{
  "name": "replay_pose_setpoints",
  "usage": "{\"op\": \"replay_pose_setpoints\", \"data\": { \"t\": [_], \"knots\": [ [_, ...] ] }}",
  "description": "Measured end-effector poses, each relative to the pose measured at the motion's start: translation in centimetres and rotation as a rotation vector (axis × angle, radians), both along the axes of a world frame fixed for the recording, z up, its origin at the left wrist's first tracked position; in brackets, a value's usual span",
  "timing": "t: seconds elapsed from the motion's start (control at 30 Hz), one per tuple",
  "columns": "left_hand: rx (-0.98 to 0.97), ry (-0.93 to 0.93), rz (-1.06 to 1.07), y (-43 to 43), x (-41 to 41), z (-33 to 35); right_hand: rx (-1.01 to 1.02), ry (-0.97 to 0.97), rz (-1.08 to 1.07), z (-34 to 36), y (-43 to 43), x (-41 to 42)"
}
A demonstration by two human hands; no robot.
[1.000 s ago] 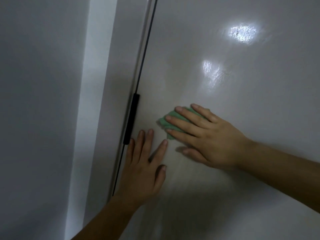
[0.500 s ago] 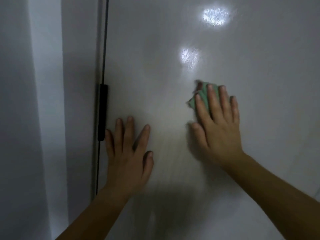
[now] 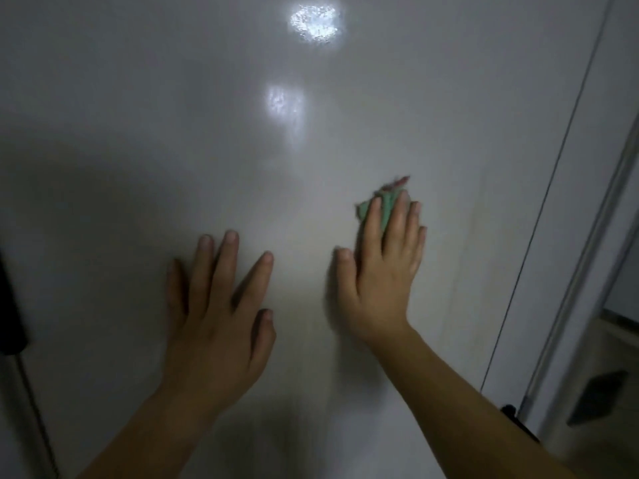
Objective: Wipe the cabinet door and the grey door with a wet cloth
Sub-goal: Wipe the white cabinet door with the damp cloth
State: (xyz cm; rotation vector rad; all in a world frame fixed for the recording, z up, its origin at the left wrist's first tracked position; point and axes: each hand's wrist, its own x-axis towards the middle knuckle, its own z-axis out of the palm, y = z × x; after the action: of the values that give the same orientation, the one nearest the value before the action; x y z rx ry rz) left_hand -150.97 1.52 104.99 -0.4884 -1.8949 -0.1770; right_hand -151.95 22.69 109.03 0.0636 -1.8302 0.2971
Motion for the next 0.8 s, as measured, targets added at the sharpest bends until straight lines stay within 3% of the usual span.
{"op": "replay_pose_setpoints", "data": {
  "t": [0.07,0.13,0.3,0.37,0.5,0.6,0.7,0.8],
  "knots": [
    [0.000,-0.012,0.029,1.4,-0.2,0.3,0.204,-0.024,0.028,-1.5,0.8,0.2],
    [0.025,-0.004,0.057,2.0,-0.4,0.1,0.263,-0.013,0.019,-1.2,3.9,0.0],
    [0.112,0.031,0.078,4.1,0.3,-0.2,-0.216,0.037,-0.102,2.2,13.2,-0.8],
    [0.076,0.032,0.043,7.2,0.6,0.0,-0.280,0.039,-0.084,2.5,13.8,-0.9],
    [-0.034,0.029,-0.051,13.3,0.5,1.4,0.057,0.004,0.006,-0.4,11.7,-0.1],
    [-0.073,0.024,-0.033,16.7,0.0,2.4,0.241,0.012,0.020,0.0,15.7,-0.2],
    [-0.043,0.035,0.033,18.1,-0.3,2.4,0.011,0.045,-0.098,2.7,21.6,-0.9],
    [-0.020,0.051,0.083,19.1,-0.4,2.1,-0.180,0.054,-0.073,3.7,23.7,-0.9]
  ]
}}
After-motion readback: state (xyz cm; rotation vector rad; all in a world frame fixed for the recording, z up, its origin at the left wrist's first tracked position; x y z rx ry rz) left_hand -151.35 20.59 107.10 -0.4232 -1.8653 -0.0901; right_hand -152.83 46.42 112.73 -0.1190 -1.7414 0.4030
